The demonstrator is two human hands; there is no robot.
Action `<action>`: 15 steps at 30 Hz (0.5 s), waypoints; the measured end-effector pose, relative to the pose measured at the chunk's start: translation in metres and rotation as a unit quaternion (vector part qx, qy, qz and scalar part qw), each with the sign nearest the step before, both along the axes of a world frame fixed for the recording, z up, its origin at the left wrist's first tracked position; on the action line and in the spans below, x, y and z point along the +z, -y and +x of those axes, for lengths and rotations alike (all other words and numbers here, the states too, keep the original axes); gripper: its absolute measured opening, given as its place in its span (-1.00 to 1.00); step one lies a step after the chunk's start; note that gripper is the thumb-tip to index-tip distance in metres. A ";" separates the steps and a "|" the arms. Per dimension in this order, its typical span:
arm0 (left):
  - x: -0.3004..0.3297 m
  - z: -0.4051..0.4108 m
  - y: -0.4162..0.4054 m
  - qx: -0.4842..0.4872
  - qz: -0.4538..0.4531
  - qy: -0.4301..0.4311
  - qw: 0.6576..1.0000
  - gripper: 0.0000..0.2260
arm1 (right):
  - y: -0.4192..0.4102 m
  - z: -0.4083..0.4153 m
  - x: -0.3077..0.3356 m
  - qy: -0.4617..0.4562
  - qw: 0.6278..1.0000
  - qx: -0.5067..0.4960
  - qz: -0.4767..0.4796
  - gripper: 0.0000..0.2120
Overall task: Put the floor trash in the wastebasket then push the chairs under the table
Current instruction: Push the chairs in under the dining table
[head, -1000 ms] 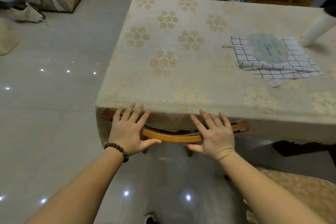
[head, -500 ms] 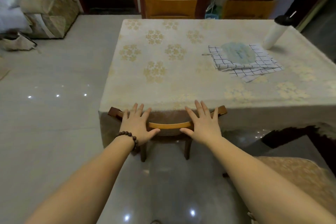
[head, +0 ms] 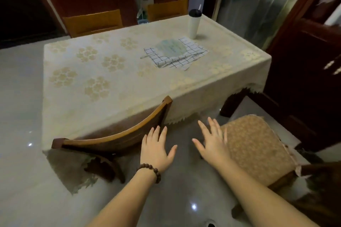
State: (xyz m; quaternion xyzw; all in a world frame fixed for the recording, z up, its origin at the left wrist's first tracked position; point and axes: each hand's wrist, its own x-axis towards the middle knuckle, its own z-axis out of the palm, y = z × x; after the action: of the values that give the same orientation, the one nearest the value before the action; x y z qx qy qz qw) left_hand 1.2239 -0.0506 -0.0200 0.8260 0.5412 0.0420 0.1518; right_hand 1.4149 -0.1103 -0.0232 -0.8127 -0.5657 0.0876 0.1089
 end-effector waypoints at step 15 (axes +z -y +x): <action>0.028 0.203 0.125 -0.209 -0.008 0.043 0.977 -0.39 | 0.178 0.159 0.047 0.005 0.985 -0.169 0.042 -0.47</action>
State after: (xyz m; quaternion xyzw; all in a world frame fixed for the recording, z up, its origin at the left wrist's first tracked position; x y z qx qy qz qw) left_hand 1.4264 -0.1754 0.0084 0.9169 0.3501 0.0407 0.1875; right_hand 1.5739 -0.2883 0.0237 -0.8917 -0.4241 0.0400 0.1528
